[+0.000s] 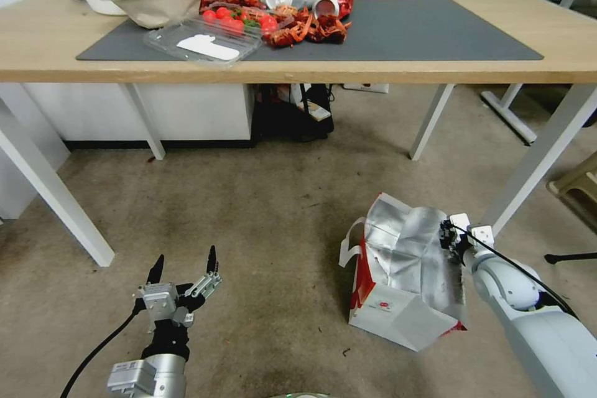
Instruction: Pick up the food delivery bag from the floor and place it on the table.
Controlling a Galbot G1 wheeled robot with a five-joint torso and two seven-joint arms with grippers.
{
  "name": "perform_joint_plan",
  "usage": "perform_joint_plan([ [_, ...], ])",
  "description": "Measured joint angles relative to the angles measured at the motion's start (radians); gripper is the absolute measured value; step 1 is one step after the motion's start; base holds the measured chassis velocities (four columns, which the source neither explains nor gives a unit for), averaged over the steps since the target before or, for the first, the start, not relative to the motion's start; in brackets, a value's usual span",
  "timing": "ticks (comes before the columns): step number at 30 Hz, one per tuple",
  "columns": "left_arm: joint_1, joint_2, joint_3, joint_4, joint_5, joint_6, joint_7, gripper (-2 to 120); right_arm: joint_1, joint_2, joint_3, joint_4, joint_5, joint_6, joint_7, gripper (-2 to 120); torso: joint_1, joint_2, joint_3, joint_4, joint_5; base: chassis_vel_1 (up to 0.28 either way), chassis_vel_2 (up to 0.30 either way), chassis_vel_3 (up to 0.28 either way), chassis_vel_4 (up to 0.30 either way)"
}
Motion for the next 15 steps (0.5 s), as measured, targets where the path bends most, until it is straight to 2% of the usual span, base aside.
perform_joint_plan([
  [2, 0.000, 0.000, -0.006, -0.011, -0.012, 0.012, 0.012, 100, -0.017, -0.014, 0.018, 0.010, -0.001, 0.073, -0.101, 0, 0.000, 0.000, 0.000, -0.0001, -0.0002, 0.000, 0.000, 0.000, 0.000],
  [3, 0.000, 0.000, -0.006, -0.011, -0.012, 0.012, 0.012, 100, -0.017, -0.014, 0.018, 0.010, -0.001, 0.073, -0.101, 0, 0.000, 0.000, 0.000, -0.0001, -0.0002, 0.000, 0.000, 0.000, 0.000],
  [5, -0.004, 0.000, -0.010, -0.013, -0.020, 0.016, 0.016, 100, -0.030, -0.038, 0.038, 0.009, 0.023, 0.204, -0.284, 0, 0.000, 0.000, 0.000, -0.0001, -0.0002, 0.000, 0.000, 0.000, 0.000],
  [6, -0.004, 0.000, -0.010, -0.013, -0.020, 0.016, 0.016, 100, -0.030, -0.038, 0.038, 0.009, 0.023, 0.204, -0.284, 0, 0.000, 0.000, 0.000, -0.0001, -0.0002, 0.000, 0.000, 0.000, 0.000],
  [7, -0.005, 0.000, -0.011, -0.013, -0.021, 0.016, 0.016, 100, -0.031, -0.050, 0.047, 0.006, 0.060, 0.272, -0.388, 0, 0.000, 0.000, 0.000, 0.0000, -0.0002, 0.000, 0.000, 0.000, 0.000],
  [9, -0.005, 0.000, -0.013, -0.014, -0.021, 0.015, 0.016, 100, -0.028, -0.064, 0.056, 0.003, 0.106, 0.347, -0.523, 0, 0.000, 0.000, 0.000, 0.0000, 0.0000, 0.000, 0.000, 0.000, 0.000],
  [10, -0.005, 0.000, -0.013, -0.015, -0.021, 0.015, 0.016, 100, -0.025, -0.070, 0.059, 0.003, 0.123, 0.373, -0.567, 0, 0.000, 0.000, 0.000, 0.0000, -0.0001, 0.000, 0.000, 0.000, 0.000],
  [11, -0.005, 0.000, -0.013, -0.015, -0.021, 0.015, 0.016, 100, -0.025, -0.070, 0.059, 0.003, 0.123, 0.373, -0.567, 0, 0.000, 0.000, 0.000, 0.0000, -0.0001, 0.000, 0.000, 0.000, 0.000],
  [14, -0.003, 0.000, -0.019, -0.018, -0.018, 0.010, 0.021, 100, 0.009, -0.092, 0.065, -0.015, 0.220, 0.473, -0.789, 0, 0.000, 0.000, 0.000, 0.0002, -0.0001, 0.000, 0.000, 0.000, 0.000],
  [15, -0.003, 0.000, -0.019, -0.018, -0.018, 0.010, 0.021, 100, 0.009, -0.092, 0.065, -0.015, 0.220, 0.473, -0.789, 0, 0.000, 0.000, 0.000, 0.0002, -0.0001, 0.000, 0.000, 0.000, 0.000],
])
